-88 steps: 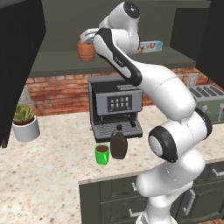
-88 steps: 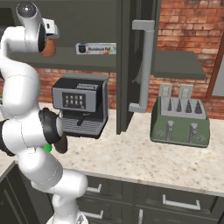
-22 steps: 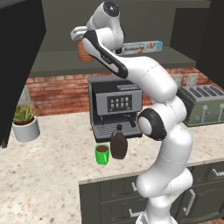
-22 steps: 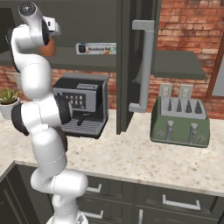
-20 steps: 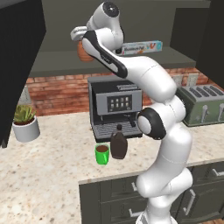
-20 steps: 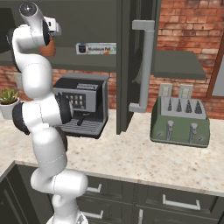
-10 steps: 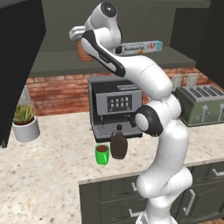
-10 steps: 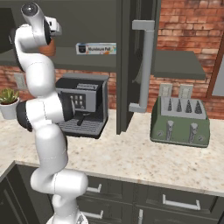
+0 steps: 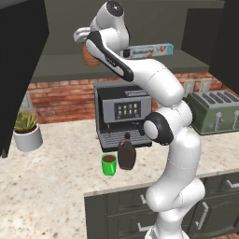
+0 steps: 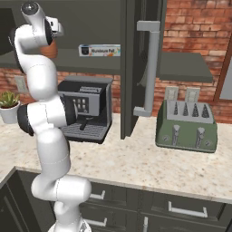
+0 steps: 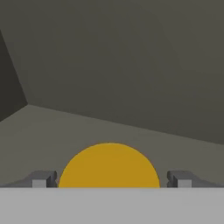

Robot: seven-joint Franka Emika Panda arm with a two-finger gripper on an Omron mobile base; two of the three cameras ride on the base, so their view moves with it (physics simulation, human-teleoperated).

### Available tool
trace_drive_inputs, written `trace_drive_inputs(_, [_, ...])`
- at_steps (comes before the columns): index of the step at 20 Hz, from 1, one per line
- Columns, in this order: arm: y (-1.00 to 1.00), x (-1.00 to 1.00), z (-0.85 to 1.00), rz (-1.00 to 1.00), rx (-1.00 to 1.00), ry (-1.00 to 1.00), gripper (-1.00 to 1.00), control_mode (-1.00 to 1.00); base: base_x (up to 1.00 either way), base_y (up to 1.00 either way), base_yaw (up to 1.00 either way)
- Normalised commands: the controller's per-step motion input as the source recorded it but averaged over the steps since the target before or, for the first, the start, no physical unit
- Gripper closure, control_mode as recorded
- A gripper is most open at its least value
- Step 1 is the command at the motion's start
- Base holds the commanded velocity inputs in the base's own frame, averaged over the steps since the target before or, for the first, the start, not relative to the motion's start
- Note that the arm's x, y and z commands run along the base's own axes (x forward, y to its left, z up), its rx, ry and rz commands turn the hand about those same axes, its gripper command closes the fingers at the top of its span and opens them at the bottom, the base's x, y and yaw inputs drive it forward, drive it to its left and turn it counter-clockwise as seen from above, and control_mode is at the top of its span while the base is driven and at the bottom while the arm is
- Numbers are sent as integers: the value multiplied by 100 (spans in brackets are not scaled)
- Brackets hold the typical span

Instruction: Pick the syrup bottle and honey bottle from the cabinet and place them next to the mug.

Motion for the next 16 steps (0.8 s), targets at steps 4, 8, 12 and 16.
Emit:
trace_drive_inputs(4, [0, 0, -11, 0, 0, 0, -100, -100, 0, 0, 0])
trace_drive_inputs(8, [0, 0, 0, 0, 0, 0, -100, -100, 0, 0, 0])
trace_drive_inputs(12, [0, 0, 0, 0, 0, 0, 100, -100, 0, 0, 0])
trace_drive_inputs(16, [0, 0, 0, 0, 0, 0, 100, -100, 0, 0, 0])
